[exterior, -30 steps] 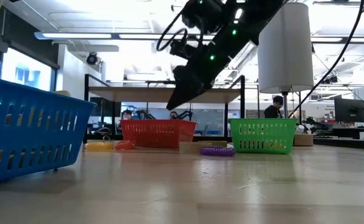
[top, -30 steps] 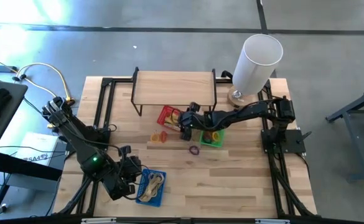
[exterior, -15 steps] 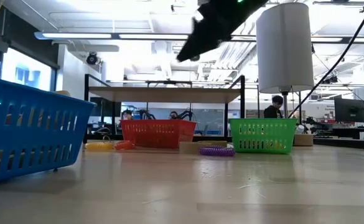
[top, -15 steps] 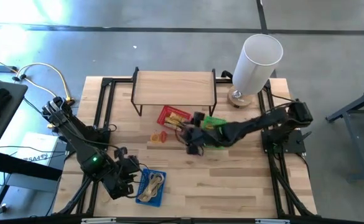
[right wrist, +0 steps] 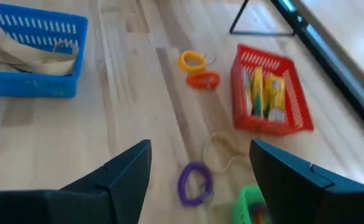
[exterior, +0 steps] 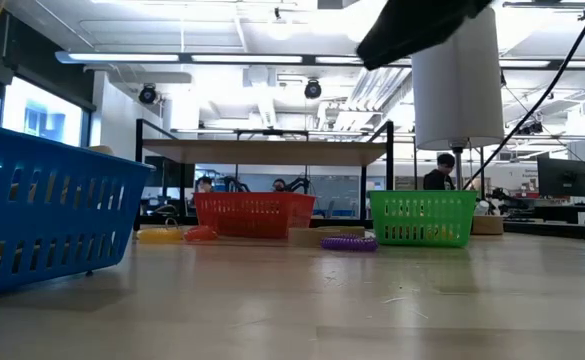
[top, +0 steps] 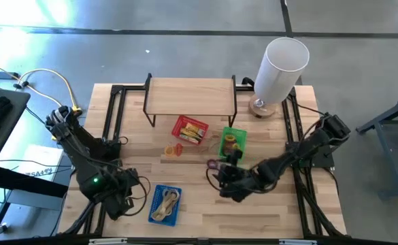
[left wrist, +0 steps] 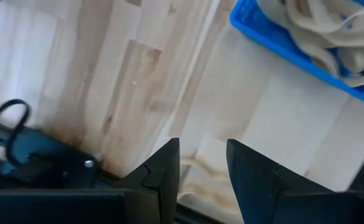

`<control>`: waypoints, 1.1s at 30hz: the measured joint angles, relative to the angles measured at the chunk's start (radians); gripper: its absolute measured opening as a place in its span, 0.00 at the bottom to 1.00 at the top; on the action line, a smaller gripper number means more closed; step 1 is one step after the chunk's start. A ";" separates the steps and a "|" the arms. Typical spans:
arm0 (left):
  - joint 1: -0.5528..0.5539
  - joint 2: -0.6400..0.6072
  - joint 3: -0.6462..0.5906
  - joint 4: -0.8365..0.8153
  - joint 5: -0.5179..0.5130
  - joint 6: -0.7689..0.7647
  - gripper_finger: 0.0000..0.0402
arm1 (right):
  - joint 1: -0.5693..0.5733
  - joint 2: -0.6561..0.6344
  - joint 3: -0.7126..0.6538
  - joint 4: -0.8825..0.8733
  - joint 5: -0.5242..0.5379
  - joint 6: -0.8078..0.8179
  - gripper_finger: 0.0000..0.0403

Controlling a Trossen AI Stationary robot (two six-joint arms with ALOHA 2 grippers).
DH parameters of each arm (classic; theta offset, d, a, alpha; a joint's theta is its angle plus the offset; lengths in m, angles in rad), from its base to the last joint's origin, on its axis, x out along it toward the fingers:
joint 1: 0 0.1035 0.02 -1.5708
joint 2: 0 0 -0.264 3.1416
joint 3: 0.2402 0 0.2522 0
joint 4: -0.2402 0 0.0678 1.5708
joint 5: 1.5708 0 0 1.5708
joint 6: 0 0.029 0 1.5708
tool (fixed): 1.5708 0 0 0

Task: Pick & Place Office Desk Supplies
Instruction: Put the brown rubber band into the blue bin

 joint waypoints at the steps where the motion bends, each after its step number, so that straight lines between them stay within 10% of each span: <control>1: -0.004 0.000 0.000 -0.007 0.003 0.001 0.31 | 0.013 0.000 -0.001 -0.013 0.003 0.032 0.65; 10: -0.048 0.000 0.000 -0.009 -0.085 0.030 0.34 | 0.068 0.000 -0.001 -0.056 -0.001 0.153 0.65; 24: -0.058 0.000 -0.055 -0.010 -0.106 -0.042 0.67 | 0.068 0.013 -0.007 -0.047 -0.007 0.256 0.65; 33: -0.096 0.000 -0.160 0.080 0.086 -0.207 0.67 | 0.086 0.013 -0.007 -0.044 -0.008 0.274 0.65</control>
